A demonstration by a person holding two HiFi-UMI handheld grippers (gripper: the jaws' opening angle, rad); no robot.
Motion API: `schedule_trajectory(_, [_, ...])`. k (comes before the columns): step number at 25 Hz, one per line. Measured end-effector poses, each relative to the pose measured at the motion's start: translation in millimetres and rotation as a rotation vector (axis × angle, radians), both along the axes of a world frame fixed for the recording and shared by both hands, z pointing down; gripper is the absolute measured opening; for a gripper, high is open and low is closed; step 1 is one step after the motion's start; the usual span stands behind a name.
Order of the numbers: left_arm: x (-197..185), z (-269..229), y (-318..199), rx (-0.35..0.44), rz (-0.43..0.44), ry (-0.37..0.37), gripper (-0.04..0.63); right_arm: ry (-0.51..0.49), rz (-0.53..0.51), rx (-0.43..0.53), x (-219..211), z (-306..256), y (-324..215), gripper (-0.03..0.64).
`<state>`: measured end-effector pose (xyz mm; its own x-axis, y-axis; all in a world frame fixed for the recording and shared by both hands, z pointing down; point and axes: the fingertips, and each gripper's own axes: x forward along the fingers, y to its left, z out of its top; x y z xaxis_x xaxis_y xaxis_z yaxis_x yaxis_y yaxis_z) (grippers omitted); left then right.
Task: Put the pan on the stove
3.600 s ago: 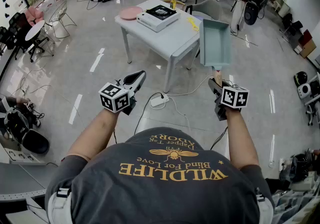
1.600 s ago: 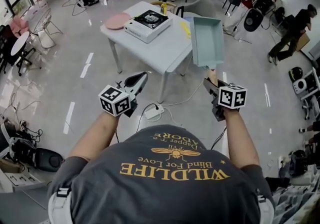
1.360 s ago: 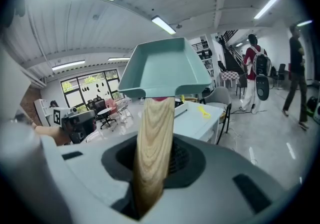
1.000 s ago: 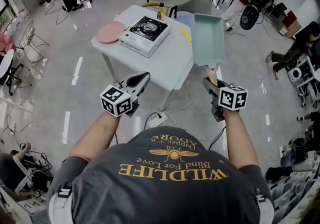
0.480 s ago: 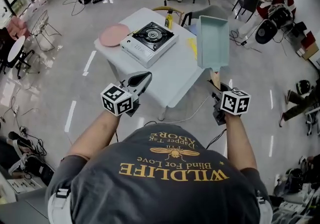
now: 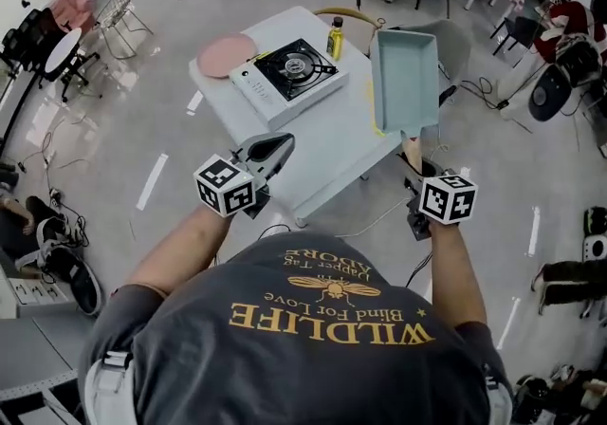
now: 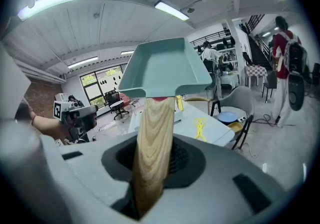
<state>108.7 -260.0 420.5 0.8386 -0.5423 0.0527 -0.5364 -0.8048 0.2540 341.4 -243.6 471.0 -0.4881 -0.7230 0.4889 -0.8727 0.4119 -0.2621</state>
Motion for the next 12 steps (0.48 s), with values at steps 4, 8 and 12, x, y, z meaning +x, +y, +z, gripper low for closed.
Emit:
schedule_trajectory(4, [4.8, 3.3, -20.0, -0.006, -0.005, -0.023, -0.003, -0.014, -0.019, -0.033, -1.7, 12.6, -17.0, 0.089])
schedule_trajectory(8, [-6.1, 13.3, -53.8, 0.001, 0.01, -0.017, -0.003, -0.014, 0.002, -0.047, -13.4, 23.4, -39.4, 0.089])
schedule_trajectory(12, [-24.9, 23.1, -86.3, -0.005, 0.065, -0.003, -0.003, 0.018, 0.033, -0.06, -37.2, 26.1, -61.8, 0.089])
